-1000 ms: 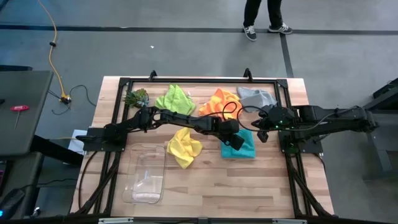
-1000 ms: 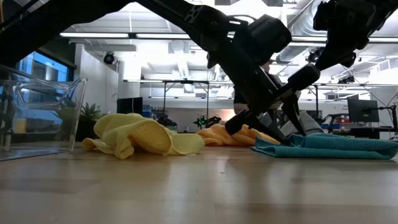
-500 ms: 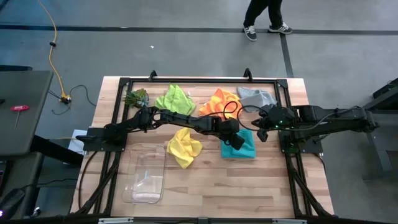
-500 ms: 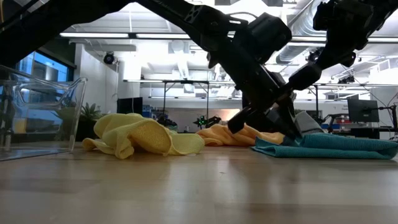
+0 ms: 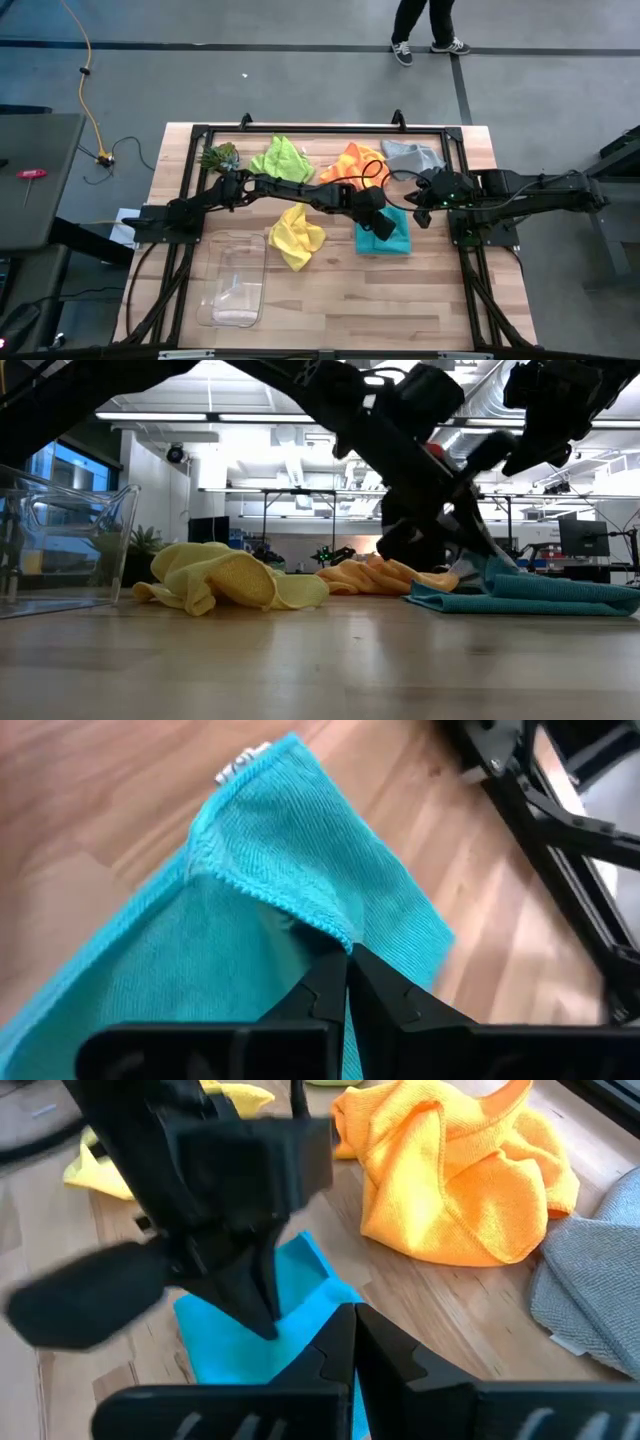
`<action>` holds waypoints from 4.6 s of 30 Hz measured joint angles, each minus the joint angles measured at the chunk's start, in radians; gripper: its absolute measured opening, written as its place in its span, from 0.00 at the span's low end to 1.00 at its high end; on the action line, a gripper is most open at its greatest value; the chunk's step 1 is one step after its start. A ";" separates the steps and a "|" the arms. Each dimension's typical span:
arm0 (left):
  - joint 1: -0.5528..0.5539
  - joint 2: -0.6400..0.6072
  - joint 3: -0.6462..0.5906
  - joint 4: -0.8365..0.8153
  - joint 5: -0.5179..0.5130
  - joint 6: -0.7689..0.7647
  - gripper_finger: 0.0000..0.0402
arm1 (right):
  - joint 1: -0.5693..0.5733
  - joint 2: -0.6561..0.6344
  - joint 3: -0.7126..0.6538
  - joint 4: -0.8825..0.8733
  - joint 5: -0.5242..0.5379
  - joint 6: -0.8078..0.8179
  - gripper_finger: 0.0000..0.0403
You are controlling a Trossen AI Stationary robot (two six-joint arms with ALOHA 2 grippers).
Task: Fold microfiber towels
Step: Fold the blue towel
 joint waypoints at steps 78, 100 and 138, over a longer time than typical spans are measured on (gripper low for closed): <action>-0.005 0.049 -0.002 -0.074 -0.043 -0.011 0.37 | 0.000 0.000 0.000 -0.037 0.029 0.072 0.00; -0.001 0.060 -0.002 -0.040 -0.054 -0.027 0.37 | 0.000 0.000 0.000 -0.053 0.029 0.092 0.00; 0.023 0.049 -0.001 -0.135 -0.002 0.057 0.37 | 0.003 -0.013 -0.247 -0.107 -0.234 0.372 0.00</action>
